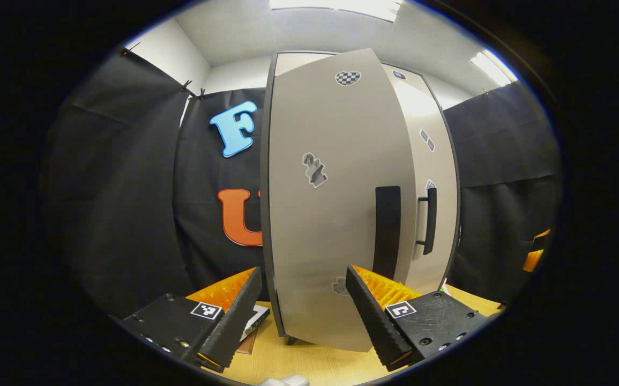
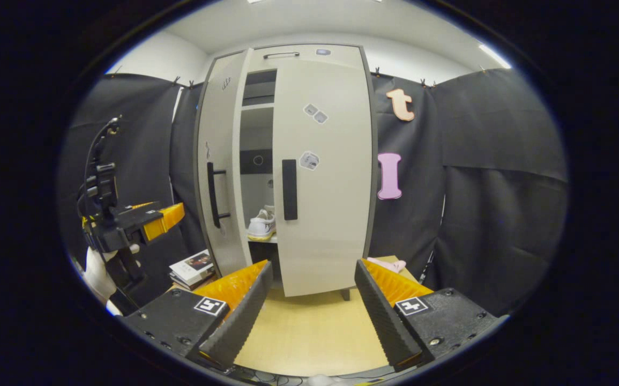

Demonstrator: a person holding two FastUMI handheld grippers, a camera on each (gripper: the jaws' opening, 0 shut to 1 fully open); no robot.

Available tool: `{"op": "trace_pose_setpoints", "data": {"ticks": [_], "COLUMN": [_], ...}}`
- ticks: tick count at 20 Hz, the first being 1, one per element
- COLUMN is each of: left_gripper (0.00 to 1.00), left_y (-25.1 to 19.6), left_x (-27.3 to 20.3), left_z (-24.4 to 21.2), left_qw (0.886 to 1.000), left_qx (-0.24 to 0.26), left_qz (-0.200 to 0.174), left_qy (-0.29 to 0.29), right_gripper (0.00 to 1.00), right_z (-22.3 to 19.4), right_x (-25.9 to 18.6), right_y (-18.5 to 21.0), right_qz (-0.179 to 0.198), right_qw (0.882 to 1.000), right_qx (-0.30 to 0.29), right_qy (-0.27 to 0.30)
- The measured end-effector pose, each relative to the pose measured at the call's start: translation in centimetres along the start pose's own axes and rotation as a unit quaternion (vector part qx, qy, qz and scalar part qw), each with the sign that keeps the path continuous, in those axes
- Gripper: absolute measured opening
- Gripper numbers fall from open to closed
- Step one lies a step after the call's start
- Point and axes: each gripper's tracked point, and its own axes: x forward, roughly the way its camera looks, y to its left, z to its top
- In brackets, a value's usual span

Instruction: Grab one shoe with the right hand and put it into the shoe cabinet, grab the other shoe with the left hand and put it into the shoe cabinet; then close the right door with the right hand and the left door with the left hand.

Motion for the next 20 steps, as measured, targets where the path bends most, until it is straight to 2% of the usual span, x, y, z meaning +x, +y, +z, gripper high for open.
{"op": "trace_pose_setpoints", "data": {"ticks": [10,13,18,20], "left_gripper": [0.95,0.95,0.95,0.95], "left_y": [-2.2,-2.2,-1.6,-0.6], "left_x": [-5.7,-7.5,-10.9,-12.1], "left_z": [2.3,2.0,1.9,1.9], "left_qw": [1.0,1.0,1.0,1.0], "left_qx": [-0.009,0.001,-0.011,-0.001], "left_qz": [-0.015,-0.007,-0.002,0.016], "left_qy": [-0.006,0.004,0.022,0.025], "right_gripper": [0.99,0.99,0.99,0.99], "right_z": [2.3,2.8,3.7,3.5], "right_x": [-0.5,-0.8,-2.0,-2.2], "right_y": [1.9,2.2,3.2,3.3], "right_qz": [0.016,0.014,0.016,0.015], "right_qw": [0.999,0.999,0.998,0.998], "right_qx": [0.002,-0.002,-0.006,-0.005], "right_qy": [-0.033,-0.04,-0.062,-0.064]}}
